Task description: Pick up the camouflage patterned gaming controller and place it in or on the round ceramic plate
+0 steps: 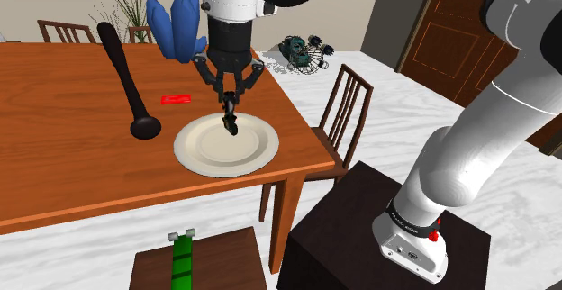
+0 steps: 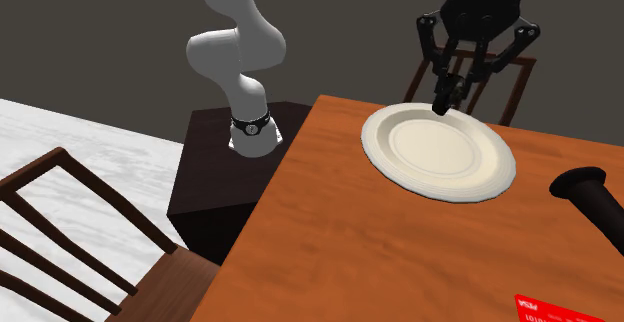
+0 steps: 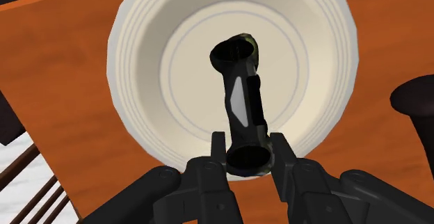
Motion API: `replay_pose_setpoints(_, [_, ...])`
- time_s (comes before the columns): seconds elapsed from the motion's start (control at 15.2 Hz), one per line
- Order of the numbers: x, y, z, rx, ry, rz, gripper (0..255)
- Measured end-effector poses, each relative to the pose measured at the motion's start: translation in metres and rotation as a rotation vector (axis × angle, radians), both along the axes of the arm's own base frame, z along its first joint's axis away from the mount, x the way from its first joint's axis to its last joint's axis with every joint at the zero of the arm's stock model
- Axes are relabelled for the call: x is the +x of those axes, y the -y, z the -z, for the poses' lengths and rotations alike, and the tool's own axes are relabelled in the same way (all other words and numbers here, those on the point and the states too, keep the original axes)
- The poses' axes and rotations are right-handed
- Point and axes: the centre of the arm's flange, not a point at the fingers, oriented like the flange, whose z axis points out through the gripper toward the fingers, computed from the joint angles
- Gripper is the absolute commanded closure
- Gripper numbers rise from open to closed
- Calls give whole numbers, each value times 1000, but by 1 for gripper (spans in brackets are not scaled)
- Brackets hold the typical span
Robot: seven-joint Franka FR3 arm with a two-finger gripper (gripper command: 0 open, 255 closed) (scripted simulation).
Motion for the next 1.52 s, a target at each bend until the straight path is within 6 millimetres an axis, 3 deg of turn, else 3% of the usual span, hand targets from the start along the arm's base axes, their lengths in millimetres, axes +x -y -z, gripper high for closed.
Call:
replay_pose_setpoints(0.79, [1,2,56,5,13,7,255])
replay_pose_setpoints(1.25, [0,1,68,3,8,4,255])
replay_pose_setpoints(1.32, [-1,1,68,2,6,3,0])
replay_pose_setpoints(1.52, [-2,1,70,0,1,1,0])
